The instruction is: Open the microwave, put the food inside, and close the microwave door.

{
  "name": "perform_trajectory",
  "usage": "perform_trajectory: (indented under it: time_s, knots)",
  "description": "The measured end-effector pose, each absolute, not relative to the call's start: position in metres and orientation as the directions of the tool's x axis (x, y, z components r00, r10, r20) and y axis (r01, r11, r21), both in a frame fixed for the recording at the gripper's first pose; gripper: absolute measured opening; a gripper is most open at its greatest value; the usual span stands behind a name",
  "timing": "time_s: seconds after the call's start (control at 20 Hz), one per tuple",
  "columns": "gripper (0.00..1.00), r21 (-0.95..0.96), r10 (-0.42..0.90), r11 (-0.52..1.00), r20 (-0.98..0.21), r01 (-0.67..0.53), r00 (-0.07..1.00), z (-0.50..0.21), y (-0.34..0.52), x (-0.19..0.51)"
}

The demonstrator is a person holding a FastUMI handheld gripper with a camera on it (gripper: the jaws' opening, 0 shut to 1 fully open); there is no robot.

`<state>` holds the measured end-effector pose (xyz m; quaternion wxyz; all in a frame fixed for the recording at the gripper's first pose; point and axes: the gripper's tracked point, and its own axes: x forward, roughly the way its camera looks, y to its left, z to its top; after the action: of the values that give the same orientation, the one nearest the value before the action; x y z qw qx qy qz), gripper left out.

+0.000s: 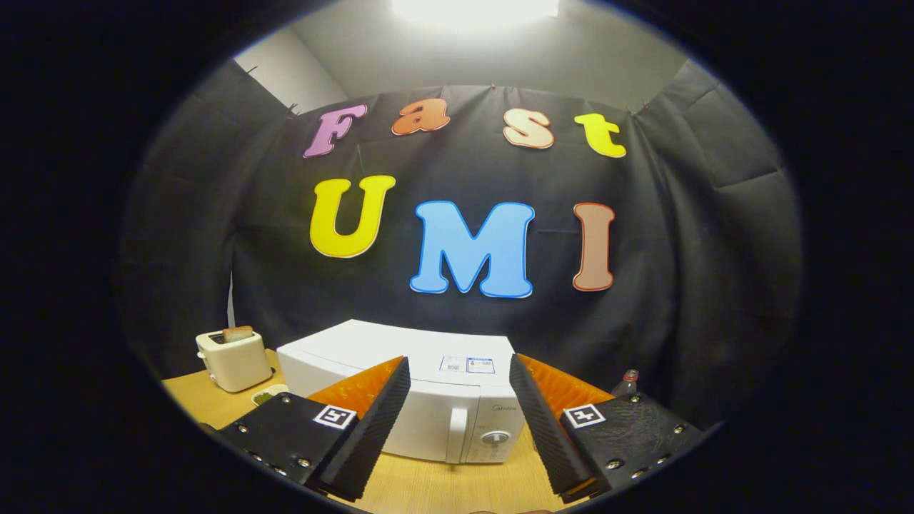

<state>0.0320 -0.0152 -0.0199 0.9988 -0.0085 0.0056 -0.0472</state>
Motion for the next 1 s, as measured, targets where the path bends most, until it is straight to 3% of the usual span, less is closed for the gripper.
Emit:
perform_trajectory:
  time_s: [0.3, 0.7, 1.0]
  knots:
    - [0.9, 0.078, -0.097, 0.992, -0.064, 0.102, 0.993, -0.068, -0.019, 0.053]
    - [0.9, -0.003, -0.107, 0.994, -0.072, 0.107, 0.992, -0.113, -0.021, 0.078]
    - [0.9, 0.03, -0.097, 0.994, -0.149, 0.103, 0.984, -0.16, -0.025, 0.098]
